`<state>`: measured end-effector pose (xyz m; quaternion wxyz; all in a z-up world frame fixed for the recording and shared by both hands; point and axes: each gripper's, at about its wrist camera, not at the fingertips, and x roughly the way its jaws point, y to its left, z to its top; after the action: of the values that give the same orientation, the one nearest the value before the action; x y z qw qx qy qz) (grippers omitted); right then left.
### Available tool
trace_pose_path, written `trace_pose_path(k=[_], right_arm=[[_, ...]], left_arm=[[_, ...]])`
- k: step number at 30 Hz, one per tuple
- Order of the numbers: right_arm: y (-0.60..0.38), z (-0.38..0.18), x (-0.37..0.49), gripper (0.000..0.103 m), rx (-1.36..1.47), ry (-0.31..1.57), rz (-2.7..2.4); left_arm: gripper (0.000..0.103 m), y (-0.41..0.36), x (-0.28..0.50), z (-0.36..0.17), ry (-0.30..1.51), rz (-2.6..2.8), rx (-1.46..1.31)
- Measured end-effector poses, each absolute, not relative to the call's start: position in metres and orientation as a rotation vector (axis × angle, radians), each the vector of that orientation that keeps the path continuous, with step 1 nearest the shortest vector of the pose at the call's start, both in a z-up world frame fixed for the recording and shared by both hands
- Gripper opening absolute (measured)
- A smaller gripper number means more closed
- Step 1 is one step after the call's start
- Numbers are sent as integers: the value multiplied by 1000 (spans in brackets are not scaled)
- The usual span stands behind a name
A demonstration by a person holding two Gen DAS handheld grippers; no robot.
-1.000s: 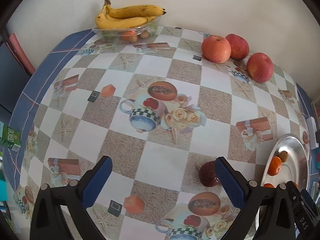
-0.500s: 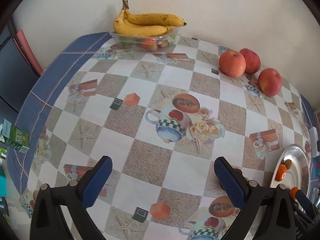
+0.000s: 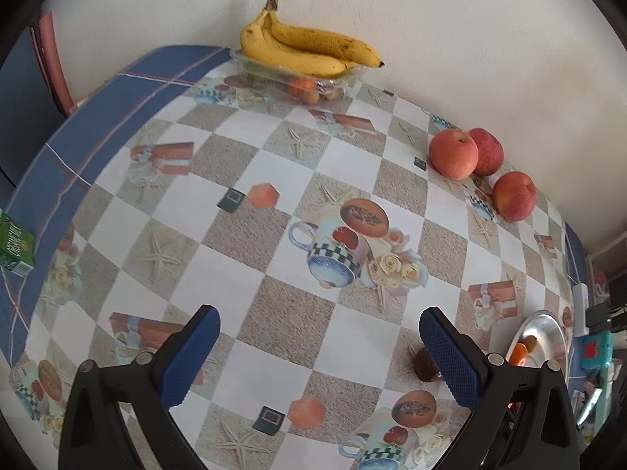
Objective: Organize fruits
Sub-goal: 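Move both open tools back to the remaining date and potato, then grasp the last dark date with the left tool while the right tool grasps the last potato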
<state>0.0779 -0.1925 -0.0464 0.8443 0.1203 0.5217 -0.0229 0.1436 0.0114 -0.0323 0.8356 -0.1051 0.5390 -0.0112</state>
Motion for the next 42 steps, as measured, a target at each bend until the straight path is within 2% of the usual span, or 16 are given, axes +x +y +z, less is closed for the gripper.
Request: trace_pose_path(k=[2, 4, 5, 6, 9, 12, 15, 26, 32, 34, 37, 42], right_arm=[[-192, -47, 79, 89, 261, 1095, -45], [-195, -49, 80, 81, 277, 1093, -37], [-195, -51, 80, 68, 283, 1095, -34], [-196, -53, 81, 61, 287, 1100, -35], [-198, -59, 82, 58, 294, 1121, -39], [-199, -66, 83, 45, 301, 1136, -38], [-201, -73, 85, 43, 322, 1153, -20], [-198, -90, 92, 33, 331, 1179, -8], [-193, -92, 95, 28, 321, 1179, 12], [-192, -95, 97, 27, 321, 1186, 7], [-194, -97, 97, 26, 334, 1191, 3], [-199, -97, 94, 26, 347, 1189, -15]], left_arm=[[103, 5, 144, -37, 1160, -50, -220], [102, -3, 145, -41, 1172, -78, -216], [102, -7, 145, -44, 1182, -94, -219], [101, -10, 145, -47, 1194, -112, -227], [98, -22, 146, -56, 1228, -166, -242], [95, -32, 145, -65, 1262, -194, -254], [95, -40, 145, -76, 1301, -237, -313], [74, -63, 146, -99, 1344, -267, -331], [55, -69, 147, -99, 1335, -275, -320], [45, -71, 146, -100, 1340, -290, -336], [37, -68, 146, -103, 1358, -305, -410], [36, -57, 145, -98, 1343, -239, -414]])
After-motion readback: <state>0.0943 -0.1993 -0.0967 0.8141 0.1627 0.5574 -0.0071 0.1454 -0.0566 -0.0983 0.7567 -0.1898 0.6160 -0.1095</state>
